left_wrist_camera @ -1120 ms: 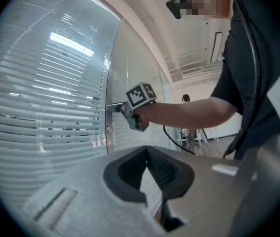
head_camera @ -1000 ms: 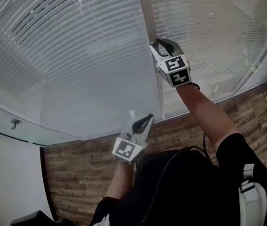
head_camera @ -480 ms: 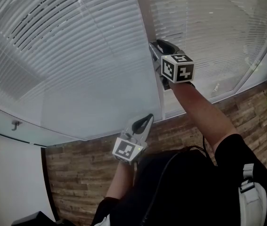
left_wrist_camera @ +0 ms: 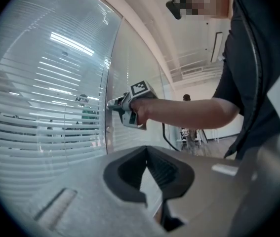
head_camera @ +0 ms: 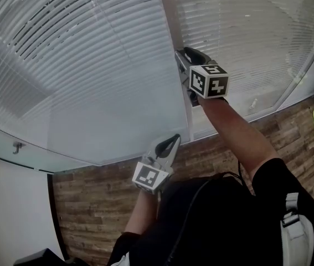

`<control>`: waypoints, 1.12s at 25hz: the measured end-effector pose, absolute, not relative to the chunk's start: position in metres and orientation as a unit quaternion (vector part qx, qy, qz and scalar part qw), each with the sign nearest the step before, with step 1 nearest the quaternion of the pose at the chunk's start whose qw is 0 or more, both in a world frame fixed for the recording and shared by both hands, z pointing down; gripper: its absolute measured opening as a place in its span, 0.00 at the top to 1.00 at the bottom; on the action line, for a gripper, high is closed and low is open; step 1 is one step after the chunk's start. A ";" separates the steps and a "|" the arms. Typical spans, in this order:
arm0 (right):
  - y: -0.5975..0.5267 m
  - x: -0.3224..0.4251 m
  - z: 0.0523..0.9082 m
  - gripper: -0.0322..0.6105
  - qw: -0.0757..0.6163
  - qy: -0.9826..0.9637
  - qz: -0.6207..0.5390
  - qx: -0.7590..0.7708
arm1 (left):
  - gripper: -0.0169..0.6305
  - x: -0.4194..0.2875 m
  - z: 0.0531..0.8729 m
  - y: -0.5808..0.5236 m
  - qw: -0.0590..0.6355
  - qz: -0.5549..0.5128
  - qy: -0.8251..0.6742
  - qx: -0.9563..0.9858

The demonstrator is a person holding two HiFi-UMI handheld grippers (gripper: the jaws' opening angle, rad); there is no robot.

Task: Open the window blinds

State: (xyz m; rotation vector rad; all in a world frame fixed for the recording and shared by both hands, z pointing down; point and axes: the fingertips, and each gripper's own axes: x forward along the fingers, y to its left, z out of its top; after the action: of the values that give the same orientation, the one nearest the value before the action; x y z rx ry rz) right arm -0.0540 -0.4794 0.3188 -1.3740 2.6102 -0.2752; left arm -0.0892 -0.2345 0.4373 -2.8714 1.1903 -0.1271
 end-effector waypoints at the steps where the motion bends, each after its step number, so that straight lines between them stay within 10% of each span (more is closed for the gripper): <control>1: -0.480 -0.054 0.319 0.74 0.089 0.878 -0.091 -0.461 | 0.97 -0.089 0.437 -0.235 0.015 -0.041 0.383 -0.923; 20: -0.468 -0.063 0.317 0.58 0.026 0.905 0.021 -0.424 | 0.97 -0.089 0.435 -0.237 0.018 -0.046 0.382 -0.923; 28: -0.454 -0.069 0.310 0.61 -0.145 0.865 0.245 -0.412 | 0.97 -0.084 0.438 -0.237 0.015 -0.047 0.377 -0.925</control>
State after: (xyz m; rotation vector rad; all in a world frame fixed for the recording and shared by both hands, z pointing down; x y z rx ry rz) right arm -0.0692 -0.4541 0.3099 -1.4300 3.0015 0.8502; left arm -0.0837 -0.2372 0.4380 -2.8779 1.1728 -0.1456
